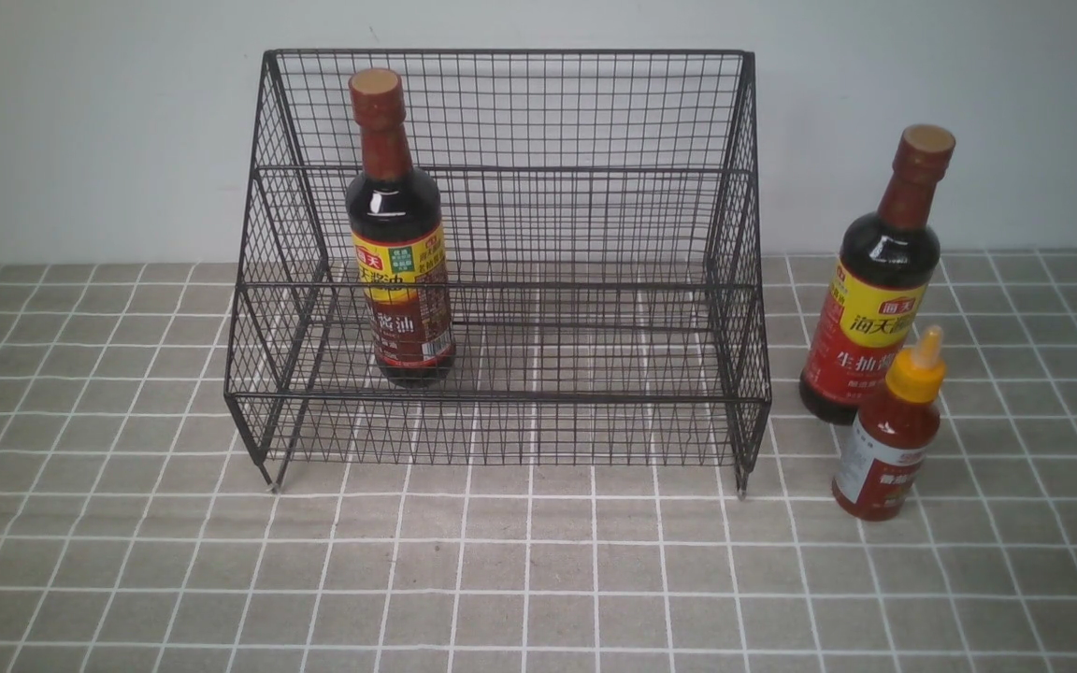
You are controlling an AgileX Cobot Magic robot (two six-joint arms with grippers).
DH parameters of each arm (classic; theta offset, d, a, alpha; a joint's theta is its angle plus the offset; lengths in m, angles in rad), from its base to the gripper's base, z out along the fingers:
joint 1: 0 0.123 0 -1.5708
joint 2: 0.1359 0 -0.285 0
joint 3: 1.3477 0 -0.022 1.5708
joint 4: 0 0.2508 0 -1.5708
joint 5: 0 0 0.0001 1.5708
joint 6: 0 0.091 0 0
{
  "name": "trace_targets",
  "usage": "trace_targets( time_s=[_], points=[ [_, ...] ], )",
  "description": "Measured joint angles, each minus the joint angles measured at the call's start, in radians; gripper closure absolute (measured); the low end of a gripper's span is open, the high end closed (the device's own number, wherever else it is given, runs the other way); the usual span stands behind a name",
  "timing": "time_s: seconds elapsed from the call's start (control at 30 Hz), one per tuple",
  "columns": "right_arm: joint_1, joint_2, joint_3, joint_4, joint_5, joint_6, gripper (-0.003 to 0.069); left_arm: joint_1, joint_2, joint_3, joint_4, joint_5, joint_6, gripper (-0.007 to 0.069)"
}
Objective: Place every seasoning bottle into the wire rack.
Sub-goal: Use the right arm to grab the condiment bottle closest to it
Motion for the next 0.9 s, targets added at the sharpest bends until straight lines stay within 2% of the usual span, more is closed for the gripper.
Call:
trace_targets(
  time_s=[0.23, 0.43, 0.5, 0.67, 0.77, 0.9],
  points=[
    [0.000, 0.000, 0.000, 0.041, -0.065, -0.058, 0.0673, 0.000, 0.000, 0.000, 0.000, 0.000, 0.000, 0.0631],
    [0.002, 0.071, -0.184, -0.007, 0.212, -0.092, 0.0673, 0.000, 0.000, 0.000, 0.000, 0.000, 0.000, 0.0631],
    [0.003, 0.216, -0.317, -0.057, 0.407, -0.138, 0.0673, 0.000, 0.000, 0.000, 0.000, 0.000, 0.000, 0.0631],
    [0.003, 0.574, -0.546, -0.156, 0.700, -0.297, 0.0673, 0.000, 0.000, 0.000, 0.000, 0.000, 0.000, 0.0631],
    [0.004, 0.766, -0.666, -0.174, 0.776, -0.367, 0.0671, 0.000, 0.000, 0.000, 0.000, 0.000, 0.000, 0.0631],
    [0.032, 0.962, -0.800, -0.178, 0.795, -0.406, 0.0650, 0.000, 0.000, 0.000, 0.000, 0.000, 0.000, 0.0631]
  ],
)
